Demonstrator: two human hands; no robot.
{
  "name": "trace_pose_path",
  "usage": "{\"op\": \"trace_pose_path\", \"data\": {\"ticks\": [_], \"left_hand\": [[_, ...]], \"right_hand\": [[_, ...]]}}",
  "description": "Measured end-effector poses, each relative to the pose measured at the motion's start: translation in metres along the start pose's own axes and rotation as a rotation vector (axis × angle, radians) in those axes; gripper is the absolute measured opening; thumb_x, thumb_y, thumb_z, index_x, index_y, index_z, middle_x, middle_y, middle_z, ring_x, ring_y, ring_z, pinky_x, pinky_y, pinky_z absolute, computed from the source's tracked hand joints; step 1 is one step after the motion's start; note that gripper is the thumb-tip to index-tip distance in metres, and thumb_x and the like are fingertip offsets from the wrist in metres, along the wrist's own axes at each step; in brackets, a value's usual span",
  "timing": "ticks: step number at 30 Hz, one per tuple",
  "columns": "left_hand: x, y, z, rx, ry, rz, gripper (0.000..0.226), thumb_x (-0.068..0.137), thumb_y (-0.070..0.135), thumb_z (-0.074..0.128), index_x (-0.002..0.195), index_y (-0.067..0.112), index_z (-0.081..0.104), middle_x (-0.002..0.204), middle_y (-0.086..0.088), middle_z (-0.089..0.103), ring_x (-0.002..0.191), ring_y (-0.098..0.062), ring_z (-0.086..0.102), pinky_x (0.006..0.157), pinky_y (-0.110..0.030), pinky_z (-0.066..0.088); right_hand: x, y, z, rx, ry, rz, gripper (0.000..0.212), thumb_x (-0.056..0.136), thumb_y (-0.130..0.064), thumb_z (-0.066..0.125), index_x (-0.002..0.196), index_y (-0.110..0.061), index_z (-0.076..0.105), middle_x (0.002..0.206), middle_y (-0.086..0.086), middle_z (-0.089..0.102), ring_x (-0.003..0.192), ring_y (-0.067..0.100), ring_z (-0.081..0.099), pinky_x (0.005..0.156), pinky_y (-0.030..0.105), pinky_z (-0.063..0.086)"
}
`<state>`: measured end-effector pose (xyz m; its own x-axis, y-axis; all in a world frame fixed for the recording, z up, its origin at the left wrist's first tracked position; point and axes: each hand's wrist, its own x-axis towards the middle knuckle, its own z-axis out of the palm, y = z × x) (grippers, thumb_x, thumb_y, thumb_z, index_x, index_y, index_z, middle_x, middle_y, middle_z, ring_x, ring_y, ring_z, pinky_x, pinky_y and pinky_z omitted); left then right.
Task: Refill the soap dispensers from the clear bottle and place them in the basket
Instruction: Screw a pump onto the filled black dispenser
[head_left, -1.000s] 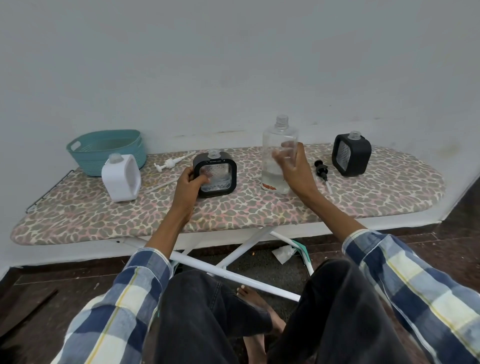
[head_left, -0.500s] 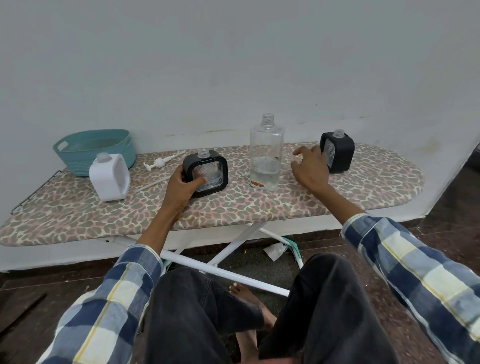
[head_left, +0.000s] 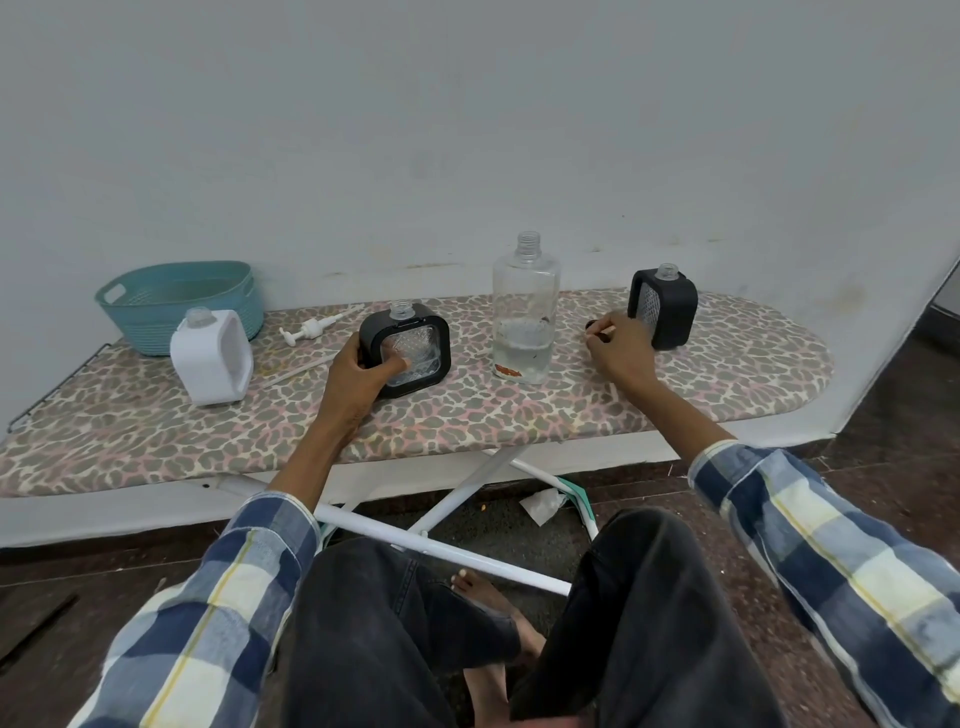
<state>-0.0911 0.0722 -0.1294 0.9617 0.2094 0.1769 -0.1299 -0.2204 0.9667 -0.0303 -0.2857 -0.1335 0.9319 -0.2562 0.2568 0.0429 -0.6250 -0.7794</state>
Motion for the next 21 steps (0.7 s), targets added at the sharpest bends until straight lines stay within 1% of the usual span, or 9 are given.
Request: {"op": "trace_pose_path", "data": {"ticks": [4,7,8,10,12,13,16,19,21], "left_hand": [[0.0,0.0,0.001,-0.012,-0.004,-0.013,0.045,0.091,0.015,0.082,0.131,0.025,0.064,0.122,0.0,0.073,0.113,-0.023,0.071,0.096,-0.045,0.06],[0.0,0.0,0.001,-0.019,-0.005,-0.014,0.045,0.092,0.014,0.081,0.132,0.024,0.064,0.122,0.0,0.073,0.112,-0.023,0.071,0.094,-0.042,0.06],[0.0,0.0,0.001,-0.015,-0.005,-0.016,0.045,0.092,0.014,0.081,0.132,0.023,0.064,0.122,-0.001,0.073,0.112,-0.023,0.071,0.093,-0.042,0.06],[0.0,0.0,0.001,-0.009,-0.006,-0.023,0.048,0.092,0.015,0.081,0.136,0.022,0.063,0.124,-0.001,0.073,0.113,-0.023,0.071,0.095,-0.045,0.06],[0.0,0.0,0.0,-0.007,-0.004,-0.035,0.05,0.092,0.015,0.08,0.138,0.021,0.063,0.125,-0.002,0.073,0.113,-0.024,0.072,0.097,-0.049,0.061],[0.0,0.0,0.0,-0.008,-0.002,-0.039,0.05,0.092,0.015,0.08,0.138,0.021,0.063,0.125,-0.002,0.073,0.113,-0.025,0.072,0.098,-0.051,0.061],[0.001,-0.001,0.0,-0.01,0.0,-0.041,0.051,0.091,0.015,0.081,0.139,0.02,0.063,0.125,-0.003,0.074,0.113,-0.026,0.072,0.099,-0.054,0.06],[0.001,-0.001,-0.001,-0.014,0.003,-0.048,0.051,0.09,0.015,0.081,0.138,0.02,0.064,0.124,-0.004,0.074,0.112,-0.027,0.072,0.099,-0.056,0.06],[0.001,-0.001,0.0,-0.024,0.011,-0.05,0.051,0.089,0.014,0.082,0.136,0.021,0.065,0.123,-0.004,0.075,0.112,-0.027,0.072,0.1,-0.057,0.06]], "right_hand": [[-0.022,-0.018,-0.004,0.279,0.158,-0.015,0.016,0.099,-0.018,0.069,0.109,-0.014,0.059,0.108,0.005,0.065,0.097,0.02,0.063,0.084,0.041,0.055],[-0.043,-0.038,-0.004,0.386,0.305,-0.129,0.016,0.098,-0.024,0.066,0.107,-0.023,0.052,0.105,0.004,0.059,0.092,0.026,0.063,0.079,0.044,0.057],[-0.049,-0.045,-0.004,0.4,0.352,-0.186,0.017,0.098,-0.025,0.065,0.107,-0.022,0.05,0.106,0.006,0.057,0.091,0.026,0.061,0.078,0.042,0.056],[-0.064,-0.062,-0.003,0.414,0.413,-0.306,0.021,0.098,-0.02,0.065,0.11,-0.012,0.05,0.108,0.009,0.054,0.086,0.017,0.057,0.074,0.029,0.052],[-0.079,-0.08,0.0,0.444,0.408,-0.419,0.023,0.099,-0.012,0.067,0.113,-0.005,0.05,0.111,0.013,0.053,0.084,0.005,0.054,0.07,0.018,0.047],[-0.085,-0.088,0.002,0.446,0.386,-0.474,0.023,0.1,-0.009,0.067,0.114,-0.003,0.049,0.112,0.014,0.053,0.085,0.005,0.055,0.07,0.016,0.047],[-0.097,-0.108,0.011,0.409,0.283,-0.607,0.023,0.101,-0.007,0.067,0.115,-0.002,0.049,0.114,0.013,0.051,0.087,0.014,0.056,0.073,0.016,0.045],[-0.101,-0.125,0.022,0.387,0.195,-0.661,0.022,0.102,-0.008,0.066,0.116,-0.006,0.05,0.115,0.011,0.054,0.09,0.005,0.055,0.077,0.013,0.043],[-0.101,-0.136,0.029,0.375,0.137,-0.66,0.02,0.103,-0.014,0.066,0.115,-0.012,0.05,0.113,0.007,0.058,0.091,0.004,0.058,0.077,0.018,0.047]]}}
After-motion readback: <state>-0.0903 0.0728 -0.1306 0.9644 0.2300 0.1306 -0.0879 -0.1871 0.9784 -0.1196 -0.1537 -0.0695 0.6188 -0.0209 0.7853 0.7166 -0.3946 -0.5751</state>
